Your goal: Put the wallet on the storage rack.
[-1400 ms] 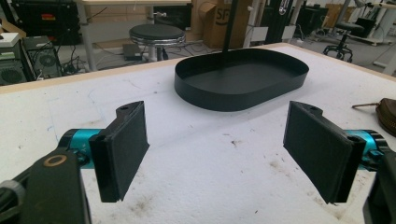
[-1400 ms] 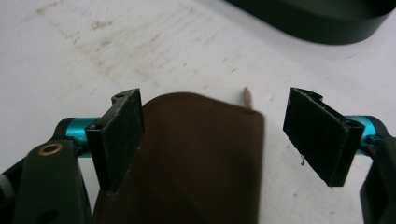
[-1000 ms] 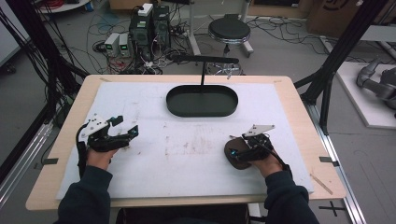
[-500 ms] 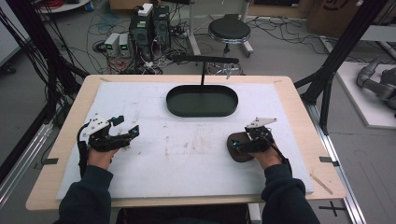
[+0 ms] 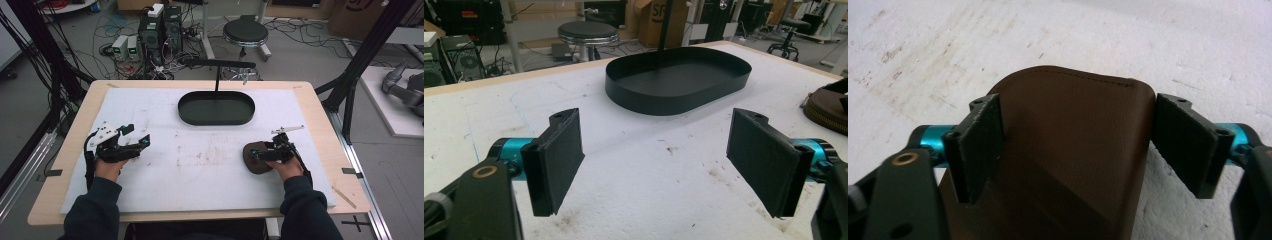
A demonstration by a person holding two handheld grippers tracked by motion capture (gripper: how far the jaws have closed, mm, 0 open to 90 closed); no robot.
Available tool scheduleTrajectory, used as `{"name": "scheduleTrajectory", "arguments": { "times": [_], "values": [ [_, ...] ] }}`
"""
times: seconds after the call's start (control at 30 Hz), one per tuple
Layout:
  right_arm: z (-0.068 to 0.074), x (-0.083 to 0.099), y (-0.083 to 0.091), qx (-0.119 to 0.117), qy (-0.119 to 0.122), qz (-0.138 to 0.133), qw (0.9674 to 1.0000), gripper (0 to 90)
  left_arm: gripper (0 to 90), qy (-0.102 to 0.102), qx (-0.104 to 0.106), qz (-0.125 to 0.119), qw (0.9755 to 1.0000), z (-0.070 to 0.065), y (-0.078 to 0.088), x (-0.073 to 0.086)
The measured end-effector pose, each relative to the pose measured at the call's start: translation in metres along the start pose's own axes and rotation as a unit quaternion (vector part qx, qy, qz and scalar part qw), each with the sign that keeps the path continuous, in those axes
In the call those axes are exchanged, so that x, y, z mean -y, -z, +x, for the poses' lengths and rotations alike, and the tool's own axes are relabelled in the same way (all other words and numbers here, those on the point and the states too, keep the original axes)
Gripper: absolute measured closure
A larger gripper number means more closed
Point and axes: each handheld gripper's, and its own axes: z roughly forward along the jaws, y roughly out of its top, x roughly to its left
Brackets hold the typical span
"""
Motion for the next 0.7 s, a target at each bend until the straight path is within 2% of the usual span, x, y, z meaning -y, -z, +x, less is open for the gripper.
{"name": "scheduleTrajectory", "arguments": {
  "times": [0.1,0.13,0.17,0.2,0.3,0.33,0.37,0.43,0.47,0.53,0.57,0.6,0.7],
  "values": [
    [0.005,-0.003,0.002,0.014,0.026,0.003,0.9996,26.9,22.3,0.0,-0.001,-0.001,1.0,0.0,0.0,0.0],
    [0.008,-0.005,0.003,0.023,0.043,0.003,0.9988,30.1,22.3,0.0,0.0,0.0,1.0,0.0,0.0,0.0],
    [0.008,-0.005,0.003,0.023,0.043,0.003,0.9988,30.1,22.3,0.0,0.0,0.0,1.0,0.0,0.0,0.0],
    [0.012,-0.009,0.007,0.042,0.069,-0.005,0.9967,41.4,22.3,0.002,-0.001,-0.002,1.0,0.0,0.0,0.0],
    [0.017,-0.014,0.011,0.061,0.103,-0.012,0.9927,48.9,22.3,0.001,-0.002,-0.002,1.0,0.001,0.001,0.0],
    [0.017,-0.014,0.011,0.061,0.103,-0.012,0.9927,48.9,22.3,0.001,-0.002,-0.002,1.0,0.001,0.001,0.0],
    [0.022,-0.016,0.013,0.07,0.119,-0.015,0.9903,54.5,22.4,0.001,-0.002,-0.002,1.0,0.001,0.001,0.0],
    [0.027,-0.02,0.016,0.084,0.143,-0.023,0.9859,60.4,22.4,0.003,-0.003,-0.003,1.0,0.001,0.001,0.0],
    [0.03,-0.022,0.018,0.094,0.157,-0.029,0.9827,63.6,22.4,0.003,-0.003,-0.003,1.0,0.001,0.001,0.0],
    [0.037,-0.028,0.021,0.121,0.189,-0.038,0.9738,68.7,22.4,0.001,-0.003,-0.003,1.0,0.002,0.002,-0.001],
    [0.037,-0.028,0.021,0.121,0.189,-0.038,0.9738,68.7,22.4,0.001,-0.003,-0.003,1.0,0.002,0.002,-0.001],
    [0.043,-0.033,0.023,0.153,0.213,-0.047,0.9639,71.8,22.4,0.003,-0.003,-0.005,1.0,0.002,0.002,-0.001],
    [0.049,-0.037,0.023,0.184,0.23,-0.059,0.9538,73.9,22.4,0.003,-0.004,-0.004,1.0,0.002,0.002,-0.001]
  ]
}}
